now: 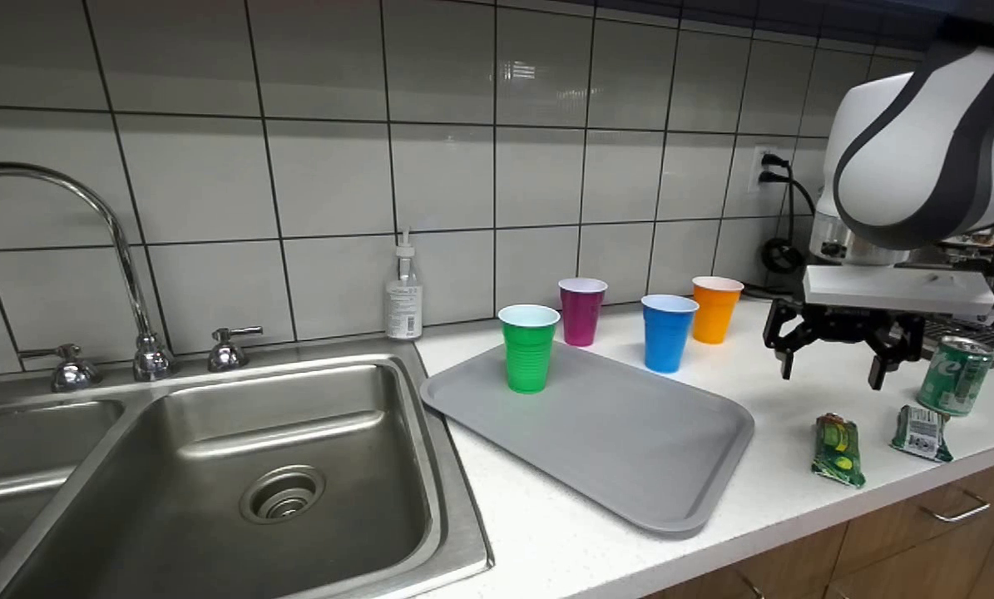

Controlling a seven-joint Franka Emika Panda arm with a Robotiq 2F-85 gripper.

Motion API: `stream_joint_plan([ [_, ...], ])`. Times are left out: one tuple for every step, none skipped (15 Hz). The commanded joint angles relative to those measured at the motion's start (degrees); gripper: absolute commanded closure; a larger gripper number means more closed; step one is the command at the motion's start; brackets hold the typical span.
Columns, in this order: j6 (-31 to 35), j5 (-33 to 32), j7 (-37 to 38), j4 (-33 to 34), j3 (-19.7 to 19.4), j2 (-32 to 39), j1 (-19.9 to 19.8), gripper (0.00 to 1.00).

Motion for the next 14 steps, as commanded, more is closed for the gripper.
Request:
stream_joint_plan([
  [4.7,0.9,0.9,0.2,-1.8,3.7,1.1,0.0],
  [5.8,1.3,0.7,0.1,-2.4,4.8,1.7,0.0],
  [6.8,1.9,0.6,0.1,-3.1,5.7,2.4,0.0],
  [7.6,2.7,0.5,0.0,-3.7,6.5,3.1,0.0],
  [8.4,4.0,0.2,-0.2,-4.1,7.3,3.8,0.0],
  [8.9,5.5,-0.1,-0.3,-4.5,8.1,4.4,0.0],
  [9.6,6.9,-0.2,-0.4,-4.8,8.9,5.1,0.0],
  [10.1,8.7,-0.7,-0.4,-4.9,9.5,5.6,0.0],
  [10.8,10.1,-1.0,-0.9,-5.4,9.8,6.2,0.0],
  [11.3,11.5,-1.3,-1.3,-5.7,10.2,6.7,0.0],
  [11.8,12.8,-1.5,-1.5,-6.1,10.6,7.2,0.0],
  [12.1,14.2,-1.7,-1.8,-6.3,10.9,7.5,0.0],
  [12.5,15.4,-2.0,-2.0,-6.5,11.3,7.8,0.0],
  [12.8,16.5,-2.3,-2.3,-6.6,11.4,8.0,0.0],
])
